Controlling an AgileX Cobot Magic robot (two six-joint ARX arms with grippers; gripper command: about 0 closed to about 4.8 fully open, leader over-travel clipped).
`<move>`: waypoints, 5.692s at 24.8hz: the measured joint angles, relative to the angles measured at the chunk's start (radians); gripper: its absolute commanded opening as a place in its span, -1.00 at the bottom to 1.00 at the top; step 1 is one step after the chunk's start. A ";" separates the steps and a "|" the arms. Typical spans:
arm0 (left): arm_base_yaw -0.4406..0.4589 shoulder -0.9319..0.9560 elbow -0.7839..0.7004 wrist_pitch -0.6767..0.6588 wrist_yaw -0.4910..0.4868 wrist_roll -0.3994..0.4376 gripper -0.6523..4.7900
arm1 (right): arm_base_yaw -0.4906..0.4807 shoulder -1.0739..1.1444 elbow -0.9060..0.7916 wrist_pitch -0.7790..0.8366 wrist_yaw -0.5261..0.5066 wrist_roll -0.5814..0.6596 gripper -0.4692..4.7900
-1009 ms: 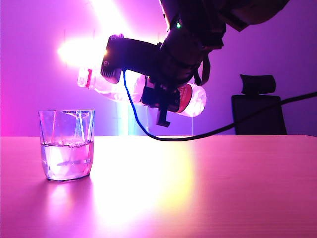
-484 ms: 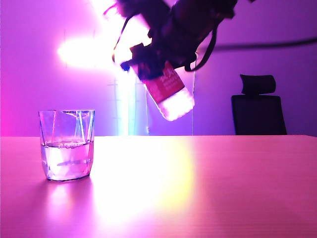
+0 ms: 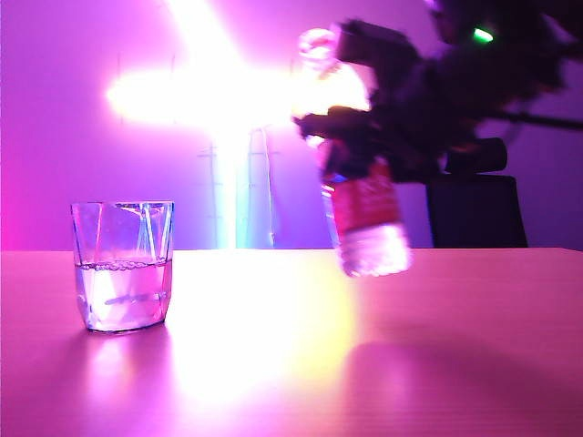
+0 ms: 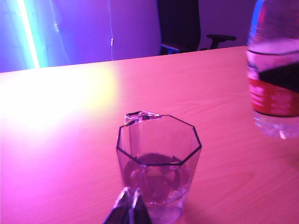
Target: Pick up the mineral water bottle on the table and pour water into the mug until it's half full.
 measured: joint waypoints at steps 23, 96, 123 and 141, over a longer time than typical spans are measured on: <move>0.000 0.000 0.000 0.000 0.000 0.000 -0.77 | -0.056 0.003 -0.221 0.284 -0.078 0.091 0.48; 0.532 0.000 0.000 0.000 0.005 0.000 -0.77 | -0.031 -1.402 -0.404 -0.758 -0.114 0.227 -0.84; 0.532 0.000 0.000 0.000 0.005 0.000 -0.77 | -0.114 -1.453 -0.404 -0.765 -0.002 0.116 -0.84; 0.532 0.000 0.000 0.000 0.006 0.000 -0.77 | -0.616 -1.458 -0.603 -0.593 -0.262 -0.043 -0.84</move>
